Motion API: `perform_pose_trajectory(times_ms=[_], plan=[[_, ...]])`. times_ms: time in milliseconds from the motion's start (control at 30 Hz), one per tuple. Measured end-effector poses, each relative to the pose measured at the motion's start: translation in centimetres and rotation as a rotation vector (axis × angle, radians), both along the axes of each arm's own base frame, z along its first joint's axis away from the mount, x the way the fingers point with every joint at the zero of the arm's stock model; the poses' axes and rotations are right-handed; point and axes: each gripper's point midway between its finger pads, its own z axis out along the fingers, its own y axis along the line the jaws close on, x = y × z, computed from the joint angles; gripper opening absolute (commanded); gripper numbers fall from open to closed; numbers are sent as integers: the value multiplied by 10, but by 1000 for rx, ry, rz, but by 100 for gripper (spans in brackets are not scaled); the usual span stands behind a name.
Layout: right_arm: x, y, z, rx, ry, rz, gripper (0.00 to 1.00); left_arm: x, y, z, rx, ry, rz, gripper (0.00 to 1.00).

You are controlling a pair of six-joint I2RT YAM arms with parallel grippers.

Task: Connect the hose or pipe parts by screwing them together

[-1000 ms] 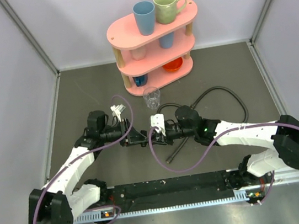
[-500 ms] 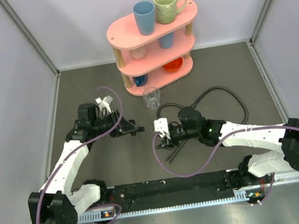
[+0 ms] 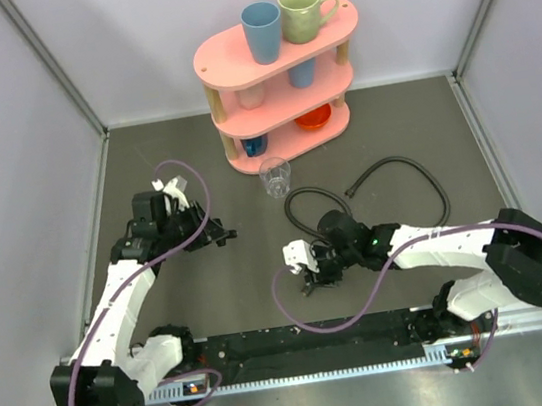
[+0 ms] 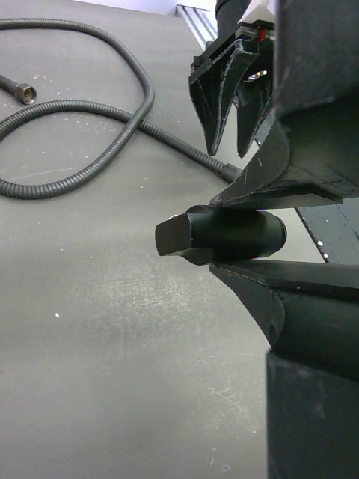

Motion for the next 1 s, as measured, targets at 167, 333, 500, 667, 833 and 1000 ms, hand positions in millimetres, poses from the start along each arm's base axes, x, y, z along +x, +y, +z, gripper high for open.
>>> perform_pose_trajectory(times_ms=[167, 333, 500, 667, 833, 1000], plan=[[-1, -5, -13, -48, 18, 1, 44, -2, 0, -3, 2, 11, -5, 0], [-3, -7, -28, -112, 56, 4, 43, -2, 0, -3, 1, 12, -6, 0], [-2, 0, -39, -156, 56, 9, 39, -2, 0, -3, 1, 12, -5, 0], [-3, 23, -35, -102, 21, 25, 34, -3, 0, -4, 1, 16, -4, 0], [0, 57, -26, 28, -7, 18, 17, -6, 0, -9, -1, 36, -1, 0], [8, 75, -36, 82, 3, -14, 27, -8, 0, -13, -2, 48, 3, 0]])
